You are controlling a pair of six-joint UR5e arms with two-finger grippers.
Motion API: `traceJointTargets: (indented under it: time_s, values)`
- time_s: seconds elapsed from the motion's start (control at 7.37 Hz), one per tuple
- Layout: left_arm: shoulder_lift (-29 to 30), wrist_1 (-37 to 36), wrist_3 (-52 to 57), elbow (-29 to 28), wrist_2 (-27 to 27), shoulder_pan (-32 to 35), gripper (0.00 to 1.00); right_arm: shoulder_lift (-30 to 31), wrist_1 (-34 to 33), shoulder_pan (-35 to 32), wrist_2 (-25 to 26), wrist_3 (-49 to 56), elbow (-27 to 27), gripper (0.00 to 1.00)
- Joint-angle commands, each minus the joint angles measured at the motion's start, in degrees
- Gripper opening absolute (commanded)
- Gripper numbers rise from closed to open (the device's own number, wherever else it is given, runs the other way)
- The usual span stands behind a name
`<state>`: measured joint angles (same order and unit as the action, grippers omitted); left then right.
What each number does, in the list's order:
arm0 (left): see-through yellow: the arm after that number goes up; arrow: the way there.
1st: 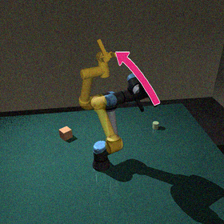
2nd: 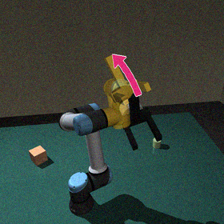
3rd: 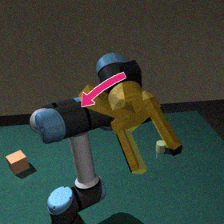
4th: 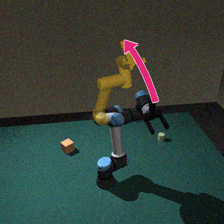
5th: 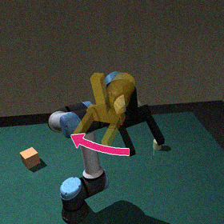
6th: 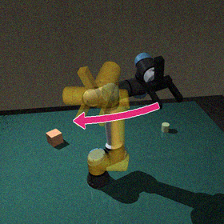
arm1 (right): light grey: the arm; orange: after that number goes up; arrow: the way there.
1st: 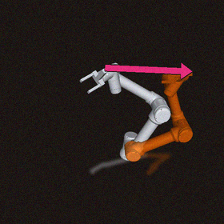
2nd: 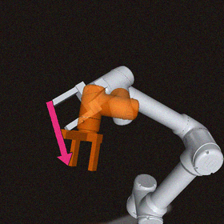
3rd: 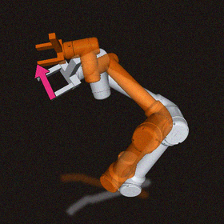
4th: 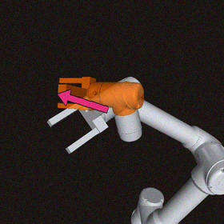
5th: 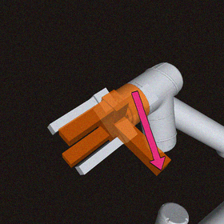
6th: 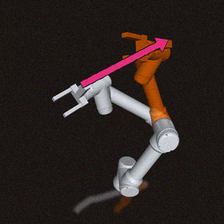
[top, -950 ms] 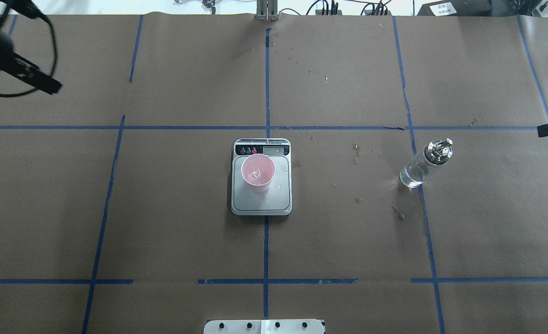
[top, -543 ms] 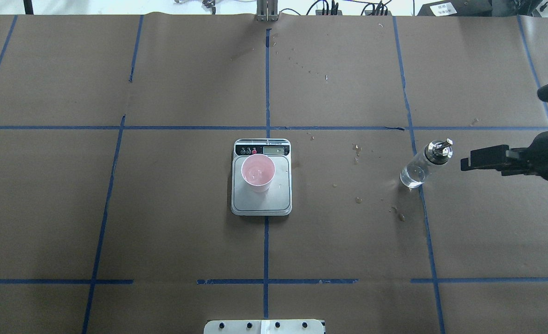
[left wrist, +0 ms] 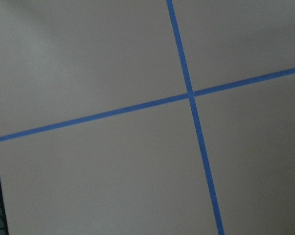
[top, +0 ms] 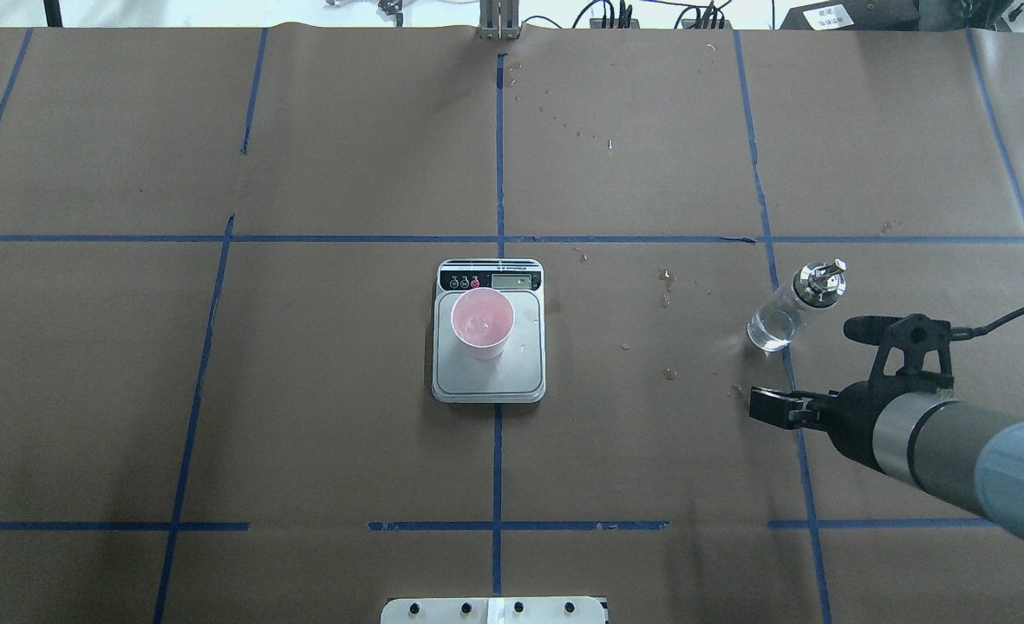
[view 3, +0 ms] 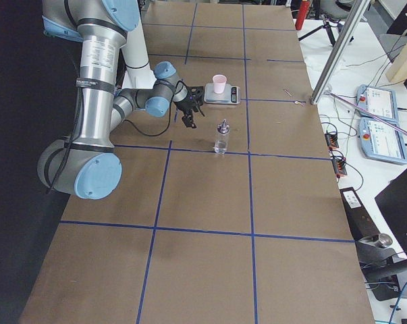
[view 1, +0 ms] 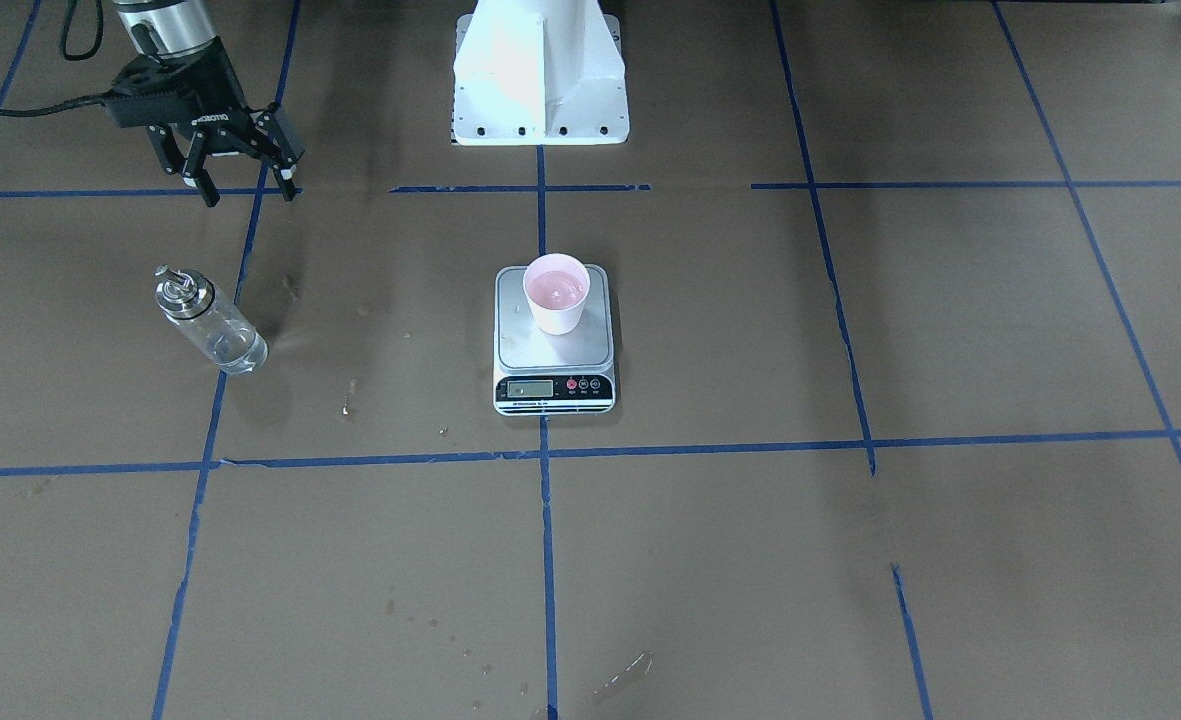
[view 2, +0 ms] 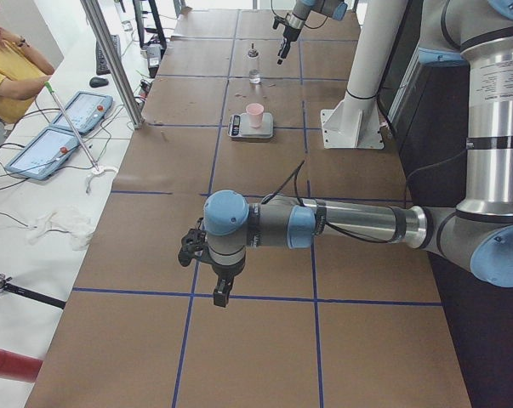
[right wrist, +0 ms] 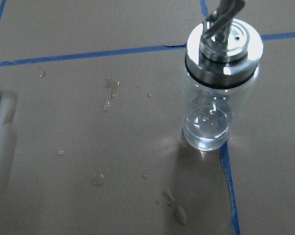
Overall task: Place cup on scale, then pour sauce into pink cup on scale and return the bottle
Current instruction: 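Move the right gripper to the glass sauce bottle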
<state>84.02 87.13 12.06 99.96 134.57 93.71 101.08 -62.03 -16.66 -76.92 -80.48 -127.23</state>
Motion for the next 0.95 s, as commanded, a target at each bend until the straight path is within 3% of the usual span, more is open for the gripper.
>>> traceJointTargets:
  time_s: [0.0, 0.41, 0.81]
  values:
    - [-0.88, 0.15, -0.28, -0.03, 1.92, -0.02, 1.0, 0.17, 17.22, 5.23, 14.48, -0.29, 14.83, 1.0]
    - [-0.97, 0.15, -0.28, 0.14, 2.01, -0.02, 1.0, 0.17, 18.08, 5.14, 23.98, 4.26, 17.27, 1.0]
    - [-0.96, 0.15, -0.28, 0.14, 1.92, -0.02, 1.0, -0.62, 18.08, 5.23, 30.15, 7.24, 17.45, 1.0]
